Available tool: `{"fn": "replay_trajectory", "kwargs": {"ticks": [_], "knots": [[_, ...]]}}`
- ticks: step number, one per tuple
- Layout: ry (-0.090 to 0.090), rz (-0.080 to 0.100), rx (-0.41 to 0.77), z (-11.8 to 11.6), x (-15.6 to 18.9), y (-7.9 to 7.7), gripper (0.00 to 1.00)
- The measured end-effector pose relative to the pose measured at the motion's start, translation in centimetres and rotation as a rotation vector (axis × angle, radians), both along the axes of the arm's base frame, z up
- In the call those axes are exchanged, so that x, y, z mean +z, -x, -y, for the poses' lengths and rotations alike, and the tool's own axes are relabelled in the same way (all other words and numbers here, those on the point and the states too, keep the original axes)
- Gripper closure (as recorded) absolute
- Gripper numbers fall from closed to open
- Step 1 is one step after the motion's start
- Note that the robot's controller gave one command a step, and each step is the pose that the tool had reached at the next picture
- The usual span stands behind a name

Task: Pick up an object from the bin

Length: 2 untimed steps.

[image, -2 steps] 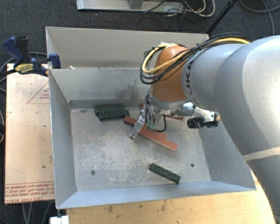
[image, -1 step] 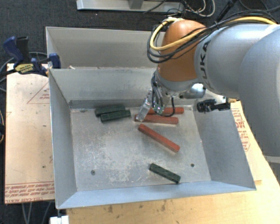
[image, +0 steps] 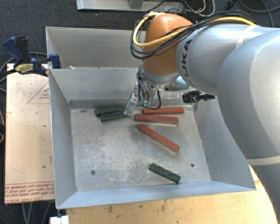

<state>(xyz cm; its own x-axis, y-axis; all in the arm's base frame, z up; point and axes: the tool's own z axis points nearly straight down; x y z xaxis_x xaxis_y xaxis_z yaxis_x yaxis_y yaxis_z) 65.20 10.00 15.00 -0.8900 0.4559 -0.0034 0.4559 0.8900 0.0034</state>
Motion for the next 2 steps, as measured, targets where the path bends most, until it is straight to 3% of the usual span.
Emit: {"fn": "replay_trajectory", "kwargs": {"ticks": [1, 2], "knots": [[0.001, -0.006, -0.420, 1.0, -2.1, 1.7, 1.00], [0.000, -0.003, -0.352, -1.7, -2.6, 1.2, 1.00]]}}
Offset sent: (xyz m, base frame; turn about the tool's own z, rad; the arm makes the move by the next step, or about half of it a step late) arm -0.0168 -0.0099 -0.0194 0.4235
